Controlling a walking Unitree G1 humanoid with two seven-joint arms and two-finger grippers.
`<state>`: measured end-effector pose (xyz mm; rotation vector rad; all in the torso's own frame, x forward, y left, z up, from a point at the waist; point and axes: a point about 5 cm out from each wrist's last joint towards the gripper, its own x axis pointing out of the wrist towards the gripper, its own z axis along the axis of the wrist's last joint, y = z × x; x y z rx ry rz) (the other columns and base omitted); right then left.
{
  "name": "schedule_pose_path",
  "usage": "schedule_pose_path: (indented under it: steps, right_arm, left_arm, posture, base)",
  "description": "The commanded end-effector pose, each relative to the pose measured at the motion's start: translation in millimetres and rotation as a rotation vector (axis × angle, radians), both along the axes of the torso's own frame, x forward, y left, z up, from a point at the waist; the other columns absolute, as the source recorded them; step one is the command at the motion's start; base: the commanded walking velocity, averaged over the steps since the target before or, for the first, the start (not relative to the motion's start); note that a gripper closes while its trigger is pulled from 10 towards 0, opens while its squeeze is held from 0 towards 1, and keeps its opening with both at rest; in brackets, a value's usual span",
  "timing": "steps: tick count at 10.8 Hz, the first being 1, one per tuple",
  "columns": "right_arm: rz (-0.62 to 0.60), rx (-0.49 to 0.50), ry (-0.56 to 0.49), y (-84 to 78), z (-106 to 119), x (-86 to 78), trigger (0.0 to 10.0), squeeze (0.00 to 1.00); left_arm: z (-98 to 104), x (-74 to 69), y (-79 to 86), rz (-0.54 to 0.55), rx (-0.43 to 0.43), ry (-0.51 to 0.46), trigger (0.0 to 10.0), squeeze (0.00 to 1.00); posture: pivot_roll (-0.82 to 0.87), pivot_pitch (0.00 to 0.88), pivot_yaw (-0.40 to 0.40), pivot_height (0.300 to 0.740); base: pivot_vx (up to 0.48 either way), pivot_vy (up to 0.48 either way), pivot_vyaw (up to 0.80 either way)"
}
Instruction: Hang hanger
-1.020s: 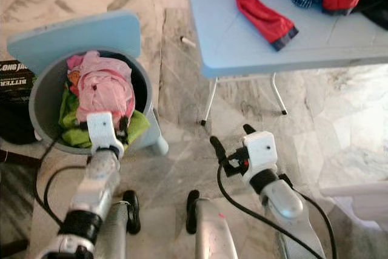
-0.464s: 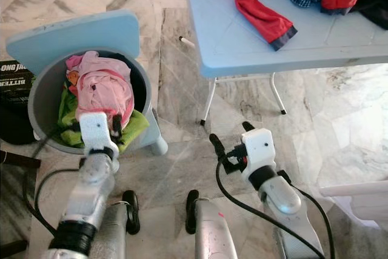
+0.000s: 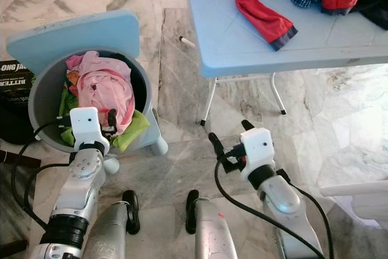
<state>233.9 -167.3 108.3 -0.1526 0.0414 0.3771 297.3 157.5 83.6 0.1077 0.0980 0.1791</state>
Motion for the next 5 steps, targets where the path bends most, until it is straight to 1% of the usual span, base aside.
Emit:
schedule_pose_path:
  steps: [1,2,3,4,5]
  right_arm:
    - [-0.014,-0.015,0.029,-5.2,-7.1,-2.6,10.0,0.0]
    - [-0.012,-0.017,0.027,-5.4,-7.2,-1.0,10.0,0.0]
    - [-0.01,-0.017,0.024,-4.6,-7.1,0.0,10.0,0.0]
    - [-0.008,-0.017,0.023,-3.7,-7.4,0.3,10.0,0.0]
    - [-0.007,-0.019,0.022,-3.5,-7.9,0.2,10.0,0.0]
  left_arm:
    - [1.2,-4.0,-4.1,-0.019,0.049,-0.018,10.0,1.0]
    - [5.2,-3.6,-8.4,-0.038,0.092,-0.047,10.0,1.0]
    - [4.7,-5.3,-9.9,-0.042,0.111,-0.049,10.0,1.0]
    - [1.1,-9.8,-12.7,-0.048,0.101,-0.036,10.0,1.0]
    - [-5.2,-15.0,-16.0,-0.049,0.063,0.002,10.0,1.0]
  posture:
    - [-0.14,0.331,-0.115,0.74]
    - [-0.13,0.326,-0.116,0.74]
    - [-0.13,0.323,-0.115,0.74]
    - [-0.13,0.322,-0.115,0.74]
    - [-0.13,0.322,-0.115,0.74]
  base:
    - [0.0,0.0,0.0]
    - [0.0,0.0,0.0]
    - [0.0,0.0,0.0]
    - [0.0,0.0,0.0]
    - [0.0,0.0,0.0]
